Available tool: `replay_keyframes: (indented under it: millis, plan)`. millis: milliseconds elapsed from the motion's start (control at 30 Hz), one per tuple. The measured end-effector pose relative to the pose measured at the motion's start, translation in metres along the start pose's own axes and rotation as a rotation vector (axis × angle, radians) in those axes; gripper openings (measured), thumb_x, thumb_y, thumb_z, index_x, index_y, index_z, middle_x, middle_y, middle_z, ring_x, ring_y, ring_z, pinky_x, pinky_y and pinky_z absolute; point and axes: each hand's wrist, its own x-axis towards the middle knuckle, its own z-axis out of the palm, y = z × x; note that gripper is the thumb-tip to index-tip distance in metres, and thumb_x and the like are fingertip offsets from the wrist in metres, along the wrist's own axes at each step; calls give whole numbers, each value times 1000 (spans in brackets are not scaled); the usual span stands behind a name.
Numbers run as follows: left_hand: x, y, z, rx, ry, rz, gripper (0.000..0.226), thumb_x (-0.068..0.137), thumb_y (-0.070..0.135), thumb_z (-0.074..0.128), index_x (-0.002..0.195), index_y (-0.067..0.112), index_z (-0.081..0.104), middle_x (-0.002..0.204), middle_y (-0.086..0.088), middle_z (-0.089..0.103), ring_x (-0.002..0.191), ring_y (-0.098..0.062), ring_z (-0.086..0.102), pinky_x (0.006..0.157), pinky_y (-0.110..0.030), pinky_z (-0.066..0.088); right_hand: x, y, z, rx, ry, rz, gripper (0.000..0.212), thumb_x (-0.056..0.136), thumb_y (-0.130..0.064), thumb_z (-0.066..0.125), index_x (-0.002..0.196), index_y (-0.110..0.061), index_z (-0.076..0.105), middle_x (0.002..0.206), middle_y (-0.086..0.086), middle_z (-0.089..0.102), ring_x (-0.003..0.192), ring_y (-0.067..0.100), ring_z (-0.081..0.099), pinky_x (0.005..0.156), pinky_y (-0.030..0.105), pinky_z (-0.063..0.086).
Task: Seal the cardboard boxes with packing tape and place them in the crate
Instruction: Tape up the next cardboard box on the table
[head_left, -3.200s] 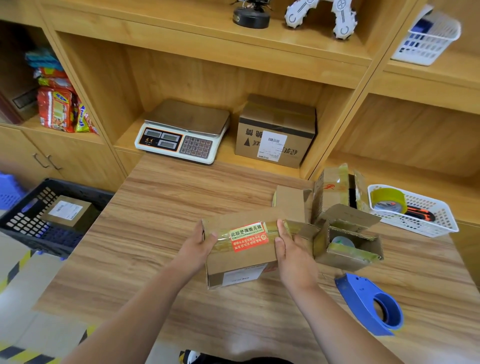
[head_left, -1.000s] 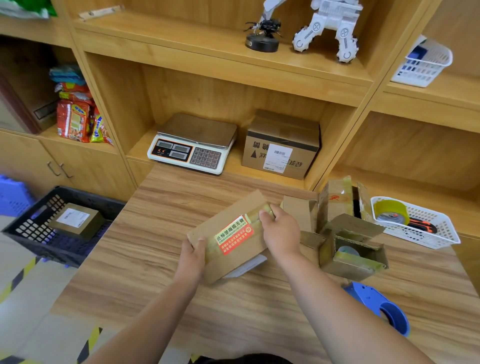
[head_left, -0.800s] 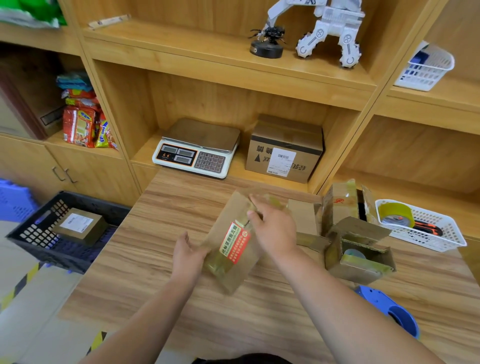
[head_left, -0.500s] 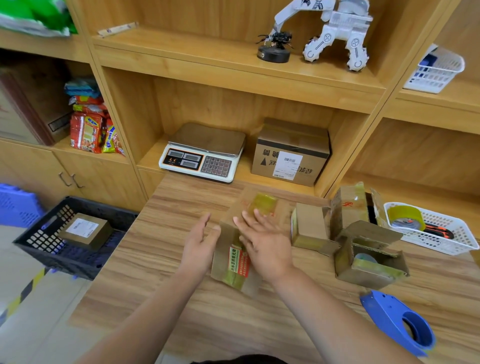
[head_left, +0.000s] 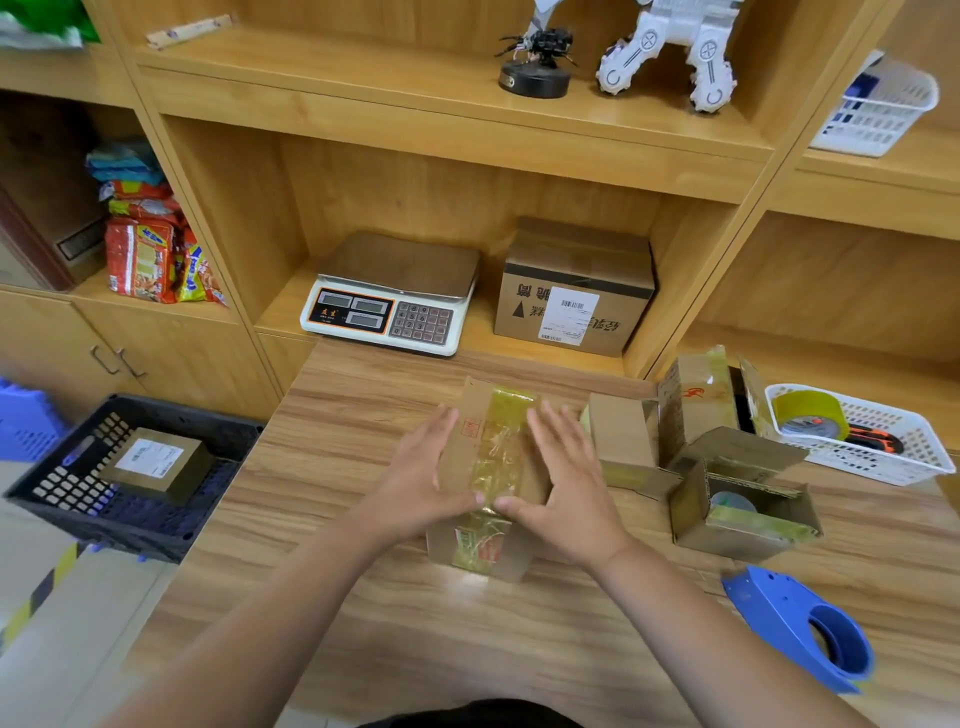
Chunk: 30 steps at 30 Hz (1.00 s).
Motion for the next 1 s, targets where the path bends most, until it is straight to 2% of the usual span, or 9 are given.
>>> replay_keyframes:
  millis: [133,233,333,433,533,633,733,833,1000]
  plan:
    - [20,-2,-5,161,-100,39,125,51,74,62,149,36,-5,141,36,-22,141,0,-13,118,-38,4,18,7,-6,22,-147,99,137,52,-81,63,145,-32,-25,152,-11,-33,135,5,-35,113,35,-12]
    - [29,-6,-7,272,-187,69,127,51,79,59,146,38,-14,136,35,-38,134,7,-29,119,-40,1,29,12,-7,-22,-251,103,144,51,-82,65,137,-30,-38,147,-6,-42,132,10,-41,112,36,-17]
    - [38,-7,-14,415,-236,132,126,51,84,57,135,43,-27,138,28,-44,128,8,-39,116,-36,-8,37,15,-7,-45,-317,93,142,50,-84,62,124,-34,-48,140,-7,-48,129,11,-44,113,38,-17]
    - [50,-2,-19,561,-266,214,128,51,85,56,127,44,-39,144,14,-43,127,2,-43,110,-33,-19,42,17,-7,-44,-322,87,147,46,-86,59,137,-25,-39,150,-9,-37,137,11,-35,116,38,-11]
    - [64,6,-24,629,-332,266,134,52,84,59,135,36,-34,143,6,-45,123,1,-49,102,-28,-28,46,18,-8,-43,-284,88,148,44,-85,60,147,-19,-24,152,-13,-21,140,11,-19,113,31,-6]
    - [78,12,-27,665,-398,287,136,53,83,62,143,33,-27,142,6,-46,123,-2,-49,102,-29,-29,50,19,-8,-44,-268,79,146,48,-80,65,149,-16,-18,151,-13,-15,139,13,-12,110,28,-3]
    - [89,15,-27,649,-442,250,135,54,79,67,146,33,-21,149,8,-37,134,-9,-38,108,-34,-19,53,19,-8,-36,-258,81,145,49,-77,67,149,-15,-17,150,-13,-12,137,12,-10,109,26,-3]
    - [99,17,-25,603,-408,228,136,52,72,74,150,31,-11,155,10,-10,139,-8,-11,110,-33,-1,56,18,-8,-23,-250,86,146,48,-76,69,149,-14,-15,145,-17,-8,135,11,-6,109,25,-1]
    - [113,20,-24,579,-346,246,130,51,71,76,151,26,6,136,5,24,112,-9,17,97,-26,20,63,19,-10,-51,-227,107,142,50,-76,71,151,-13,-7,139,-11,7,128,19,11,115,31,15]
